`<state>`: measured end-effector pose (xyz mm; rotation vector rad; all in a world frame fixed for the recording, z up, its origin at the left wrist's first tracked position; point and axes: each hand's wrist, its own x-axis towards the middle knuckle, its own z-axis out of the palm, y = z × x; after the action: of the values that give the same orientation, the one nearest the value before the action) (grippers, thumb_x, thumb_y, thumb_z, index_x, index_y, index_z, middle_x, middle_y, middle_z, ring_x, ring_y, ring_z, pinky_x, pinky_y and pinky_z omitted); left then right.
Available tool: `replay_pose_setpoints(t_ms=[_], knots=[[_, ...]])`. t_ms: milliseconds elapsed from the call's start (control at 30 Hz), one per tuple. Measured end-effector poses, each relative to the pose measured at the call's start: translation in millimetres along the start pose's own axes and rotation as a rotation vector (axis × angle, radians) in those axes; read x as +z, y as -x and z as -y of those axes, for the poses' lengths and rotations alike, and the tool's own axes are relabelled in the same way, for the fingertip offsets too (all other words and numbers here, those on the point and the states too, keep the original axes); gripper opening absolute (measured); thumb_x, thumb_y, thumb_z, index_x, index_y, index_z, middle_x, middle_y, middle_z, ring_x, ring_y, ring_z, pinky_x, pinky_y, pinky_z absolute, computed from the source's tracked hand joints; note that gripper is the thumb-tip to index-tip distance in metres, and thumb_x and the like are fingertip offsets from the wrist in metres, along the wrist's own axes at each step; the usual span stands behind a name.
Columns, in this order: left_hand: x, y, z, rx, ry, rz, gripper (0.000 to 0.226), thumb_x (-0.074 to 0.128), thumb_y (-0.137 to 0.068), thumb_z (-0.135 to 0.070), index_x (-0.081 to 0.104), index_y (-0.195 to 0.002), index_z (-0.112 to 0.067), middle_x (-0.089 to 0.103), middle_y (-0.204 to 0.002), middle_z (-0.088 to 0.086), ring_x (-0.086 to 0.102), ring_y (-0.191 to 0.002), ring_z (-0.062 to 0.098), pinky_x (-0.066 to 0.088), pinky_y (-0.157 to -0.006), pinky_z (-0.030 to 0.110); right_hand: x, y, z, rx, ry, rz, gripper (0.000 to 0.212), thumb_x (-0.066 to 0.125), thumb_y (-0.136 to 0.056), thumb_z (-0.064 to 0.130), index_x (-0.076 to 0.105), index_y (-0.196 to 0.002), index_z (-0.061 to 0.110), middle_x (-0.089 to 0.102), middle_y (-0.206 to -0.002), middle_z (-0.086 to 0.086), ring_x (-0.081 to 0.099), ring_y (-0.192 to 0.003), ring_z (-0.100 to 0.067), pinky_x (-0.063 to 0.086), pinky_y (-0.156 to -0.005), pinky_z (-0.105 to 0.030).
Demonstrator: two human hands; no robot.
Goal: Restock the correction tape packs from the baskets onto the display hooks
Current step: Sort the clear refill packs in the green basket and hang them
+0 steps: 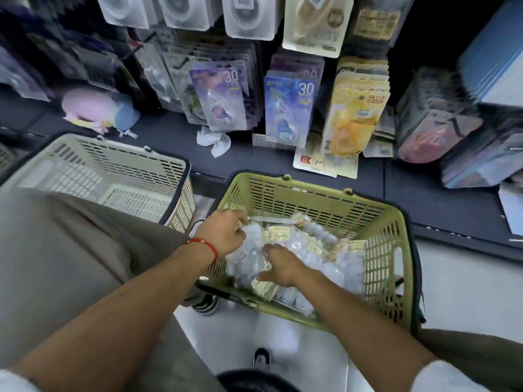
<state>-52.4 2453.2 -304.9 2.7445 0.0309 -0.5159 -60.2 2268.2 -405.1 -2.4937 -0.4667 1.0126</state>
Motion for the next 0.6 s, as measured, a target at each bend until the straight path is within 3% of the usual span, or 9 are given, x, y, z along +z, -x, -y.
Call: replay_pose_setpoints(t_ms=[67, 167, 267, 333, 400, 433, 500, 600], knots=[[-1, -2, -1, -0.042, 0.067, -0.051, 0.033, 0.066, -0.093, -0.016, 0.069, -0.125, -0.023, 0.073, -0.125, 0.010, 0.068, -0.115, 0.030, 0.056, -0.098, 0.040, -15, 3, -12, 0.049, -0.185, 0.002, 0.055, 0.079, -0.093, 0.033, 0.052, -0.136, 0.012, 0.058, -0.130, -0.008, 0.058, -0.120, -0.029, 0.041, -0.083, -0.029], [1, -2, -8, -0.087, 0.183, -0.124, 0.037, 0.069, -0.092, -0.015, 0.067, -0.128, -0.021, 0.070, -0.129, 0.011, 0.066, -0.117, 0.032, 0.053, -0.101, 0.038, -49, 21, -36, 0.148, -0.634, -0.052, 0.047, 0.078, -0.096, 0.023, 0.057, -0.137, 0.016, 0.063, -0.137, 0.000, 0.059, -0.125, -0.023, 0.048, -0.087, -0.029], [9, 1, -24, -0.155, 0.342, -0.157, 0.051, 0.074, -0.091, -0.019, 0.057, -0.140, -0.015, 0.054, -0.144, 0.016, 0.058, -0.127, 0.036, 0.046, -0.107, 0.035, -71, 42, -57, 0.145, -0.952, -0.084, 0.024, 0.075, -0.096, 0.016, 0.070, -0.119, 0.018, 0.079, -0.114, 0.001, 0.074, -0.107, -0.021, 0.057, -0.074, -0.028], [21, 6, -37, -0.289, 0.570, -0.057, 0.063, 0.078, -0.090, -0.032, 0.051, -0.145, -0.015, 0.048, -0.151, 0.016, 0.056, -0.130, 0.034, 0.045, -0.109, 0.037, -77, 51, -60, 0.116, -1.097, -0.107, 0.028, 0.074, -0.096, 0.016, 0.070, -0.123, 0.015, 0.080, -0.112, -0.004, 0.078, -0.100, -0.022, 0.060, -0.073, -0.031], [34, 13, -52, -0.459, 0.983, 0.138, 0.066, 0.082, -0.086, -0.049, 0.053, -0.139, -0.022, 0.052, -0.150, 0.011, 0.061, -0.120, 0.025, 0.048, -0.103, 0.039, -75, 53, -56, 0.058, -1.248, -0.147, 0.035, 0.074, -0.094, 0.016, 0.068, -0.128, 0.009, 0.078, -0.118, -0.010, 0.076, -0.102, -0.025, 0.061, -0.078, -0.033], [40, 16, -59, -0.532, 1.178, 0.220, 0.076, 0.083, -0.082, -0.055, 0.050, -0.141, -0.021, 0.053, -0.147, 0.008, 0.062, -0.117, 0.023, 0.050, -0.102, 0.041, -73, 54, -50, 0.029, -1.285, -0.163, 0.037, 0.074, -0.093, 0.017, 0.068, -0.129, 0.009, 0.078, -0.120, -0.011, 0.075, -0.103, -0.026, 0.061, -0.080, -0.034], [54, 16, -64, -0.570, 1.384, 0.213, 0.087, 0.084, -0.082, -0.051, 0.042, -0.150, -0.017, 0.058, -0.140, 0.005, 0.065, -0.112, 0.023, 0.055, -0.097, 0.044, -68, 53, -39, 0.012, -1.196, -0.160, 0.032, 0.073, -0.097, 0.024, 0.070, -0.127, 0.016, 0.078, -0.118, -0.007, 0.075, -0.101, -0.022, 0.060, -0.081, -0.034], [63, 10, -58, -0.574, 1.468, 0.062, 0.055, 0.081, -0.090, -0.010, 0.054, -0.137, -0.017, 0.071, -0.122, 0.012, 0.073, -0.099, 0.029, 0.063, -0.083, 0.045, -63, 54, -31, 0.045, -0.920, -0.129, 0.032, 0.055, -0.107, 0.049, 0.072, -0.123, 0.027, 0.079, -0.113, 0.003, 0.073, -0.098, -0.010, 0.058, -0.079, -0.029]])
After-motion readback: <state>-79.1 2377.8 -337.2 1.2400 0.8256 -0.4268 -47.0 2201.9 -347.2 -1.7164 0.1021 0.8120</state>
